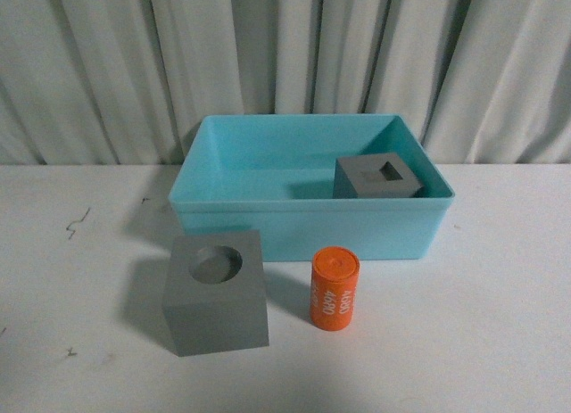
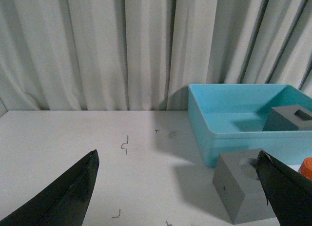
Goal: Place gray and orange parts in blue box
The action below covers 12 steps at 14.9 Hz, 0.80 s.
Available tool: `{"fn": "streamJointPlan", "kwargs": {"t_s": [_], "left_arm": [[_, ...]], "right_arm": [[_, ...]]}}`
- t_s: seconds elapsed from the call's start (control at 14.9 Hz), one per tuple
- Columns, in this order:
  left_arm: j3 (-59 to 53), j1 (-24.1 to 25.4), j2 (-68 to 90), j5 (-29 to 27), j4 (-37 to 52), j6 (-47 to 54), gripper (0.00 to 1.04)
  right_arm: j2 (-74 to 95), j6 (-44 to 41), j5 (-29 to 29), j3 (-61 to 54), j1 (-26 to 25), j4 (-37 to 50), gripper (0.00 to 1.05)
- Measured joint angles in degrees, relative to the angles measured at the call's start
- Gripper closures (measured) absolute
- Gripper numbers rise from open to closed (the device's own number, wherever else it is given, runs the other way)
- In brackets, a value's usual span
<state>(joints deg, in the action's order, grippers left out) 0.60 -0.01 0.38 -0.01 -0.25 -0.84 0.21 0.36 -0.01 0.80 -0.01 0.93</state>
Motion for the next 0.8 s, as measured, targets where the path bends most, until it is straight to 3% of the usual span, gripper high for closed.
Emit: {"fn": "streamJointPlan", "kwargs": {"t_s": [0.2,0.47,0.54,0.6,0.74,0.8], "left_arm": [[0.0,0.0,0.0,0.0,0.0,0.0,0.07],[0.0,0.0,0.0,0.0,0.0,0.0,0.07],[1.5,-0.4,1.2,-0.8,-5.3,-1.2,0.07],[8.9,-3.2,14.3,-2.8,-17.9,-8.9,0.07],[17.0,-9.1,35.2,-3.1,-11.6,-18.6,0.07],[20.8,-12.2,44.0,-2.9,-6.1,-20.2,0.07]], "right_arm": [[0.0,0.0,0.0,-0.1,0.0,-1.1,1.03],[0.0,0.0,0.0,-0.1,0.0,-1.1,0.56],[0.0,0.0,0.0,-0.1,0.0,-1.1,0.43],[0.0,0.0,0.0,-0.1,0.0,-1.2,0.3],[0.0,0.0,0.0,-0.1,0.0,-1.2,0.08],[0.0,0.0,0.0,-0.1,0.0,-1.1,0.05]]}}
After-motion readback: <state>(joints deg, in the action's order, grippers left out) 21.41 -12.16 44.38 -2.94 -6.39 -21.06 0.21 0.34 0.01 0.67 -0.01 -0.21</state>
